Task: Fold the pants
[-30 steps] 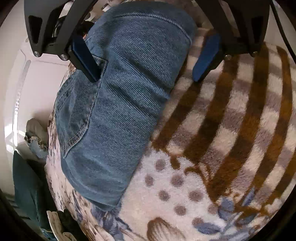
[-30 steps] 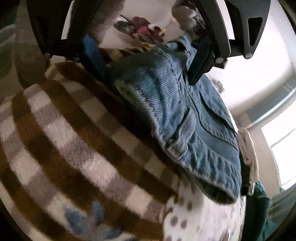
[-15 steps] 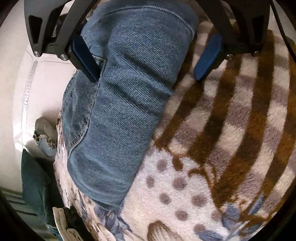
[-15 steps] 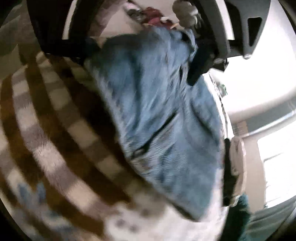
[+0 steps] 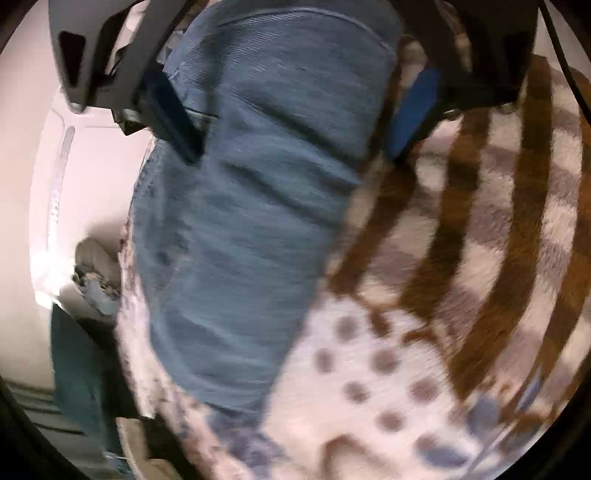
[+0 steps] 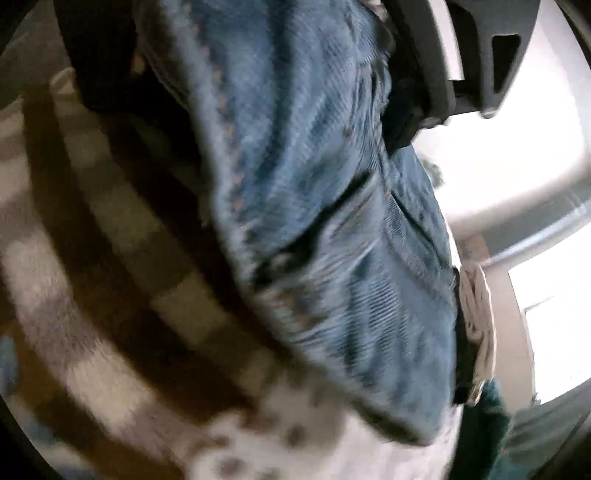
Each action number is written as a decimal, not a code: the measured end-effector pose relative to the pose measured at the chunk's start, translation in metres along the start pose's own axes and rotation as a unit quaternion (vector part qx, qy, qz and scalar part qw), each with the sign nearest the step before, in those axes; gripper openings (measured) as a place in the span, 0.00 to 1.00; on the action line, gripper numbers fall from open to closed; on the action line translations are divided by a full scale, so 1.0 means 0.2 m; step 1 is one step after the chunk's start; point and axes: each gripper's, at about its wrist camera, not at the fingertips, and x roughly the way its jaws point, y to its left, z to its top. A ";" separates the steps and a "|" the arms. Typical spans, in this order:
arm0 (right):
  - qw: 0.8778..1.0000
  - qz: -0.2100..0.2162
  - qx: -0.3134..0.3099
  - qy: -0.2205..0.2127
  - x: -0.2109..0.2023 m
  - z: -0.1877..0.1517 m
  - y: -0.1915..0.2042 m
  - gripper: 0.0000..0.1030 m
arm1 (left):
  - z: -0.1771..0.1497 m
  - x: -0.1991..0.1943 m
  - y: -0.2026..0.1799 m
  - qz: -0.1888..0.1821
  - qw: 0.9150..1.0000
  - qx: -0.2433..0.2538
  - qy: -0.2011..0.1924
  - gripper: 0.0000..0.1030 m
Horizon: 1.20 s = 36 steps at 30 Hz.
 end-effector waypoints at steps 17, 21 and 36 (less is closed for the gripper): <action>0.991 0.043 -0.120 -0.034 -0.35 0.06 0.78 0.51 | 0.10 -0.46 -0.55 -0.017 0.993 0.079 -0.086 0.30; 0.986 0.056 -0.148 -0.047 -0.38 0.15 1.06 0.51 | 0.26 -0.58 -0.69 -0.034 0.989 0.090 -0.114 0.30; 0.966 0.131 -0.185 -0.122 0.37 1.10 2.29 0.51 | 1.84 -0.72 -1.08 -0.055 0.968 0.172 -0.177 0.30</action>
